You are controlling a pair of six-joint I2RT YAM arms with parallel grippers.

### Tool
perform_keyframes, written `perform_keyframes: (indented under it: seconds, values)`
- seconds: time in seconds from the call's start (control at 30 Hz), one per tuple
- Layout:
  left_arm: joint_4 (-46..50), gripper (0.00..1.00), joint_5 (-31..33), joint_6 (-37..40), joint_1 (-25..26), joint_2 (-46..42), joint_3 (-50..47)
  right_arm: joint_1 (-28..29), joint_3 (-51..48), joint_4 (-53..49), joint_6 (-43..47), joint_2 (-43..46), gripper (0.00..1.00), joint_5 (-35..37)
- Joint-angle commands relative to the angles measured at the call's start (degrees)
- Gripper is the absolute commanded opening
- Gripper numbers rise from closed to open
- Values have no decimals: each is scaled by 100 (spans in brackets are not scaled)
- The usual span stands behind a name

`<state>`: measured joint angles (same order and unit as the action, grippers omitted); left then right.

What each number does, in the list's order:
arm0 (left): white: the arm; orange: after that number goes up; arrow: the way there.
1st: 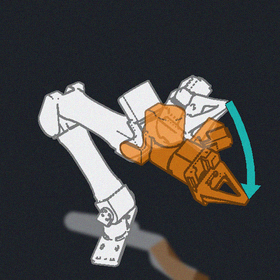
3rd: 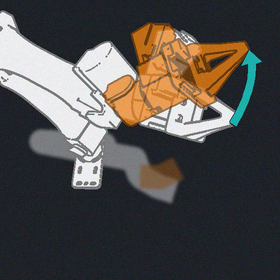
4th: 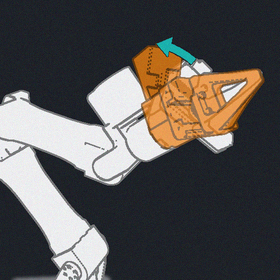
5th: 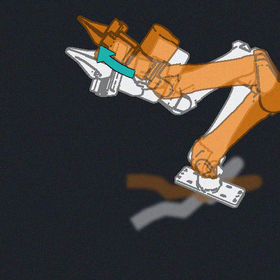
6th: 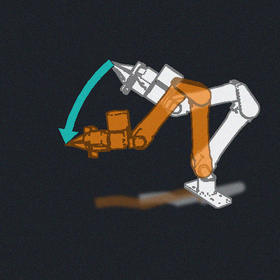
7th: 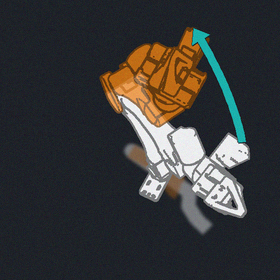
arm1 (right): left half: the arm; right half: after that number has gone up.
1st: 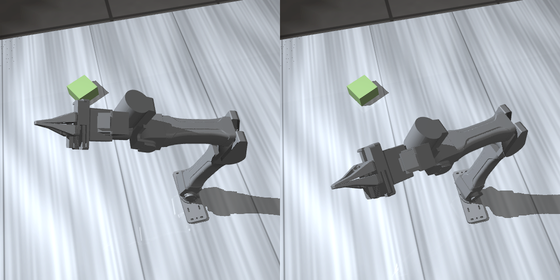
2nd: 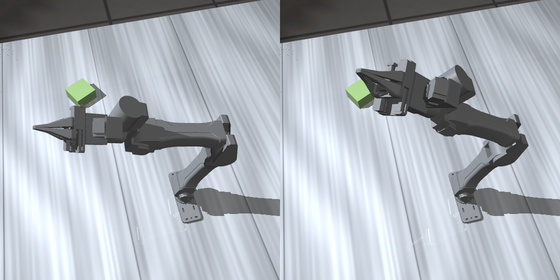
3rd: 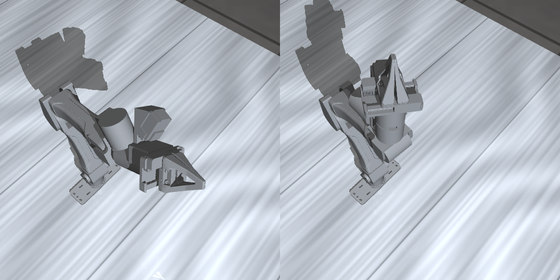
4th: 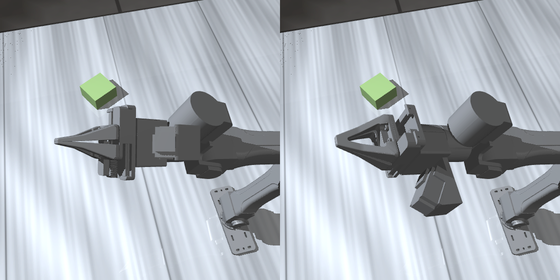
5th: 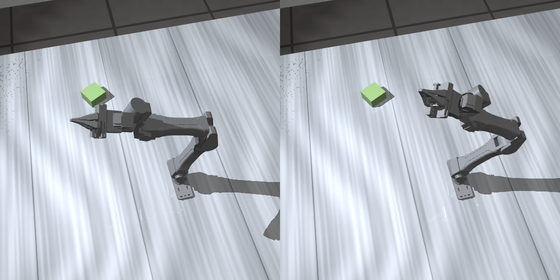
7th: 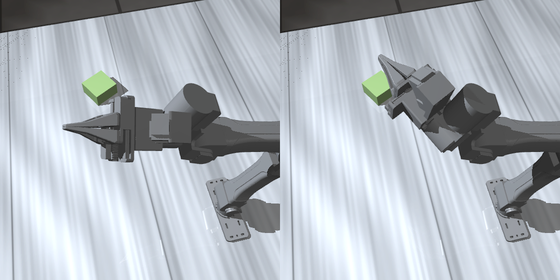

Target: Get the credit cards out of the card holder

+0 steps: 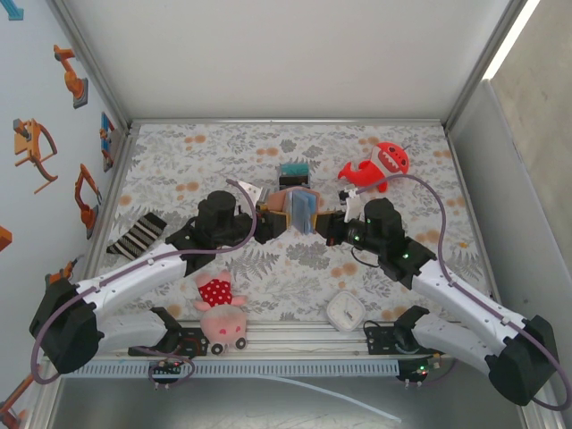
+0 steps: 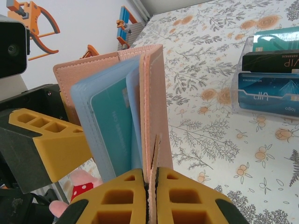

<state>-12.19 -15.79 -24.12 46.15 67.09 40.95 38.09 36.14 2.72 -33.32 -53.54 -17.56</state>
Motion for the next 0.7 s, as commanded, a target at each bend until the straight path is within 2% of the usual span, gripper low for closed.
perform_keyframes:
  seconds: [0.0,0.13,0.27,0.43,0.67]
  values:
    - [-14,51,214,44,28,-181,-81,61,218,79,39,149,0,69]
    - [14,62,153,65,26,-214,-67,70,245,98,21,132,0,69]
    - [18,68,63,48,26,-170,-43,85,296,106,15,87,0,43]
    - [6,88,-121,120,27,-145,-19,92,351,71,11,29,0,51]
    - [174,97,-364,317,77,-73,117,94,376,57,8,-15,0,102]
